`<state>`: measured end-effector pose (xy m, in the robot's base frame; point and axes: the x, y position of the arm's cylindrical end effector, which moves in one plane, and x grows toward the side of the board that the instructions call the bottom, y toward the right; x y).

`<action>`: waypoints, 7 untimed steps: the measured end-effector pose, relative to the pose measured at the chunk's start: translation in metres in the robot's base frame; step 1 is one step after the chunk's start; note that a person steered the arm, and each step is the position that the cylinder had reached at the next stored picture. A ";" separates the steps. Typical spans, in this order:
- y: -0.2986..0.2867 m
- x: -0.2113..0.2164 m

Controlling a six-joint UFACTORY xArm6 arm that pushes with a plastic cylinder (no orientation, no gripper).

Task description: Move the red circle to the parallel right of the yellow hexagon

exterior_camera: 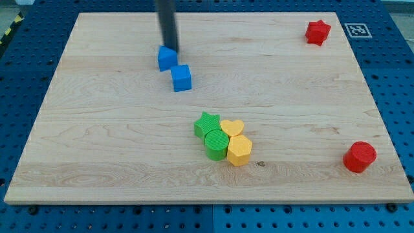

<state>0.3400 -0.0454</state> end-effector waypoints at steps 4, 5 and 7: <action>-0.038 -0.017; -0.027 -0.024; 0.184 0.009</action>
<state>0.3494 0.1389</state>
